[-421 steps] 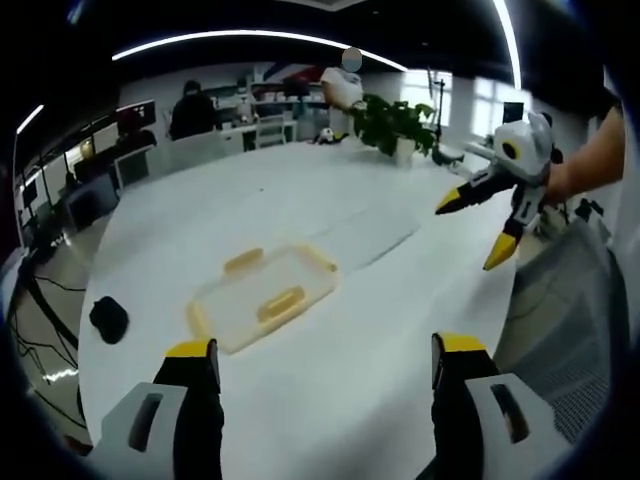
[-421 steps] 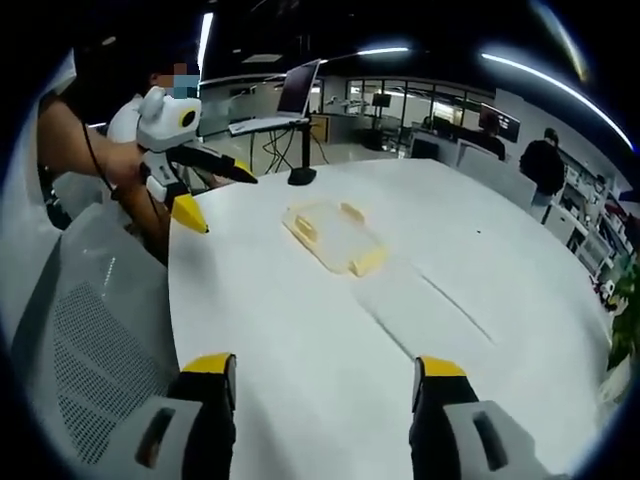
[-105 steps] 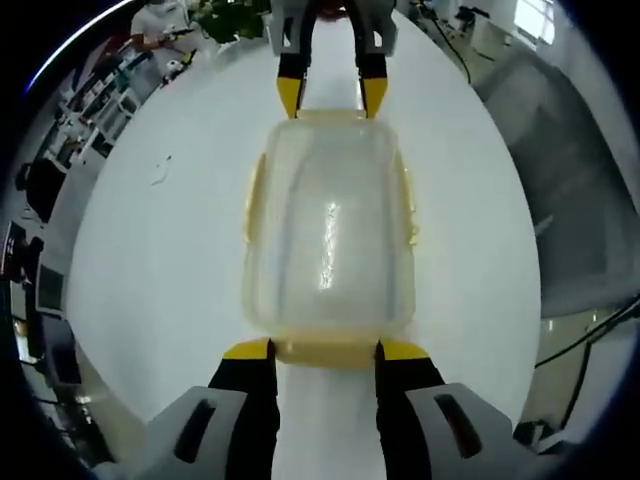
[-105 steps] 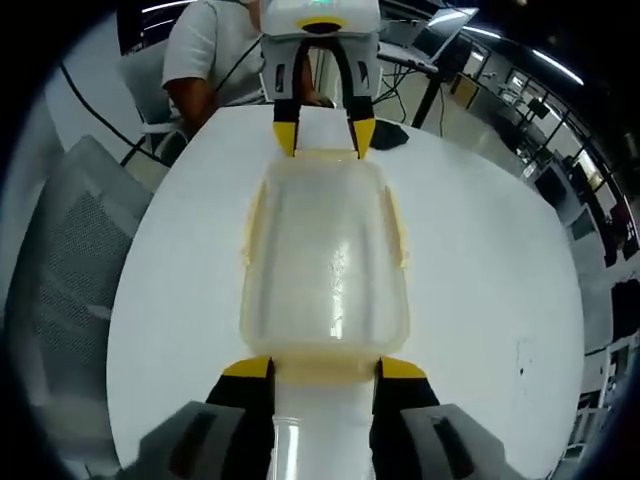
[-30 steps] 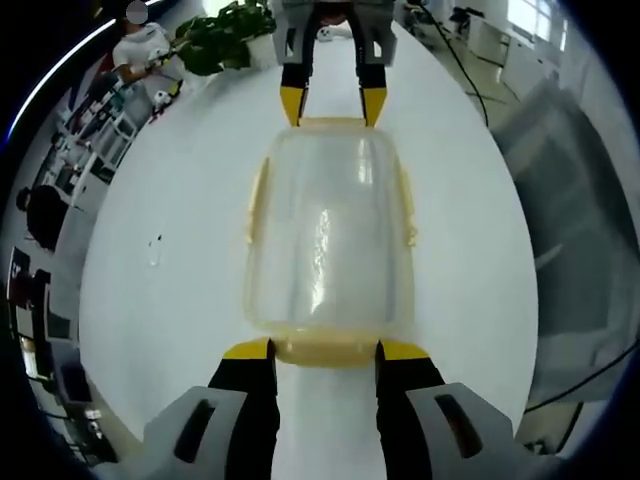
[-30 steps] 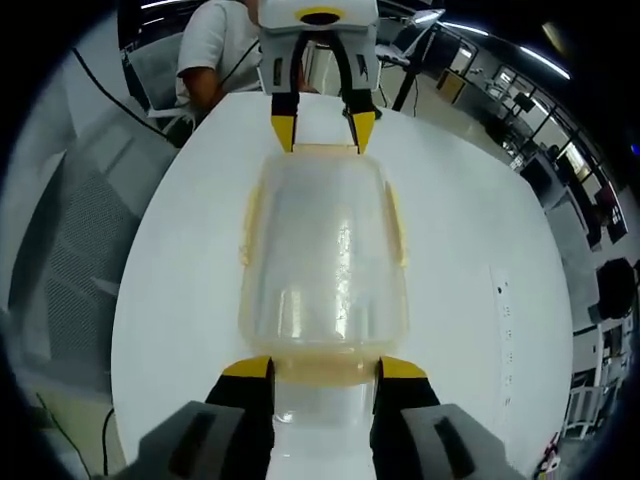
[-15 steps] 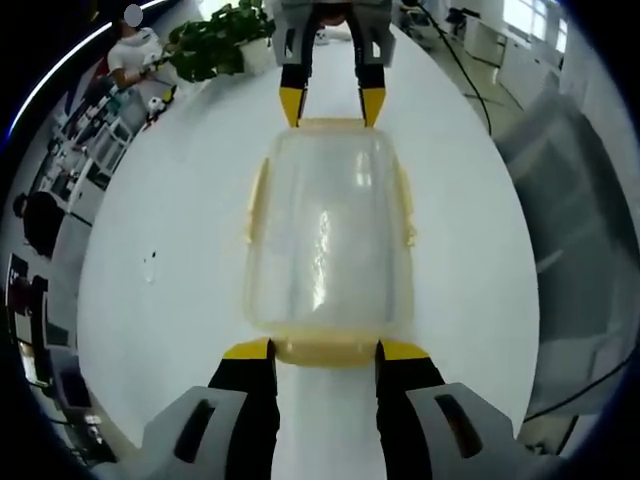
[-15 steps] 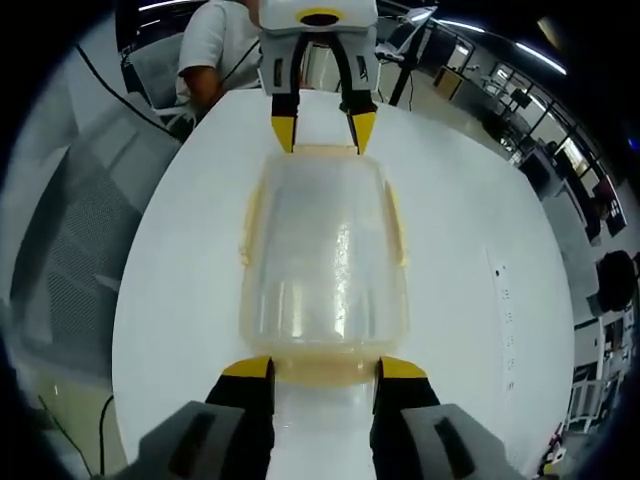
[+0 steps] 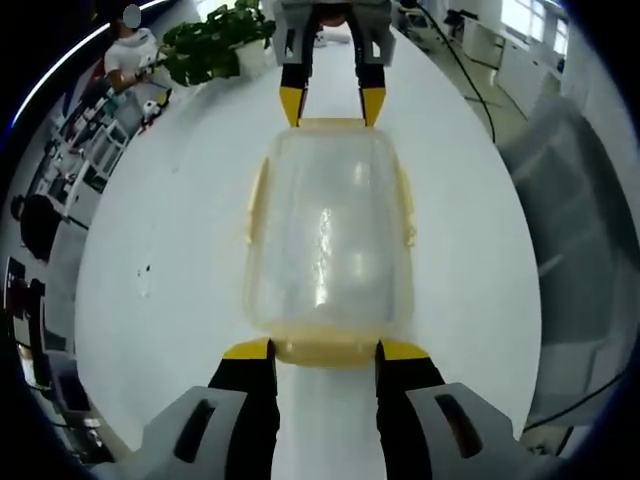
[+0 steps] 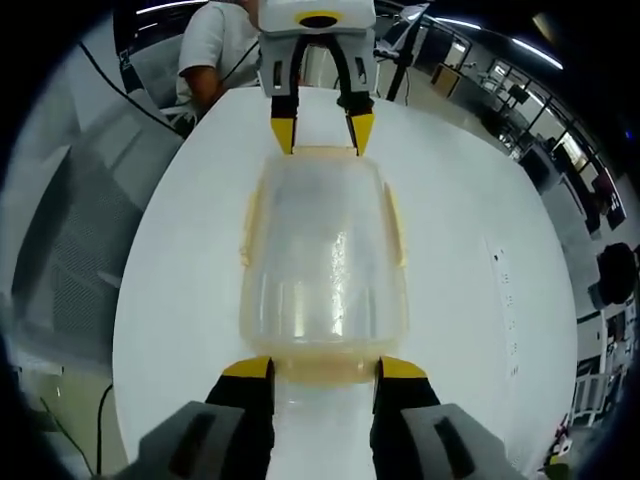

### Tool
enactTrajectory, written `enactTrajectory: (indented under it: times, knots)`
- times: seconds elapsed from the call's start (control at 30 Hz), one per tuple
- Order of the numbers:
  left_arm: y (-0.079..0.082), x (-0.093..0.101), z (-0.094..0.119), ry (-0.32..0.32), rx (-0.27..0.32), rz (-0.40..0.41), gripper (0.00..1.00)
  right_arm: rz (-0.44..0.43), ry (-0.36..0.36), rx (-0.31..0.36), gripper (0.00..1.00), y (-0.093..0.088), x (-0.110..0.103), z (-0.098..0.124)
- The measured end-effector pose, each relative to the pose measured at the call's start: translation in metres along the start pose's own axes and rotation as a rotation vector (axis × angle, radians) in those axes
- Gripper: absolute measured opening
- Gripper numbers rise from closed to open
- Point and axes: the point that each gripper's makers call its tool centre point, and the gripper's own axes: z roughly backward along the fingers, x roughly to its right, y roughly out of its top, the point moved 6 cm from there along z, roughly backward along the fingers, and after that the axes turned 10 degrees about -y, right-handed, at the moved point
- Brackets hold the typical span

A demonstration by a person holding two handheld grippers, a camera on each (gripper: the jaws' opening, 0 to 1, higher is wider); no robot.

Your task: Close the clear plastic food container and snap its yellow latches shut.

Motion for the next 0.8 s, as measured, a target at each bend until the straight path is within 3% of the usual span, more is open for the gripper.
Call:
enactTrajectory:
  times: [0.8]
  knots:
    - [0.024,-0.006,-0.014,-0.027,0.020,-0.003,0.35,-0.023,0.005,-0.013,0.35,-0.028,0.003,0.007]
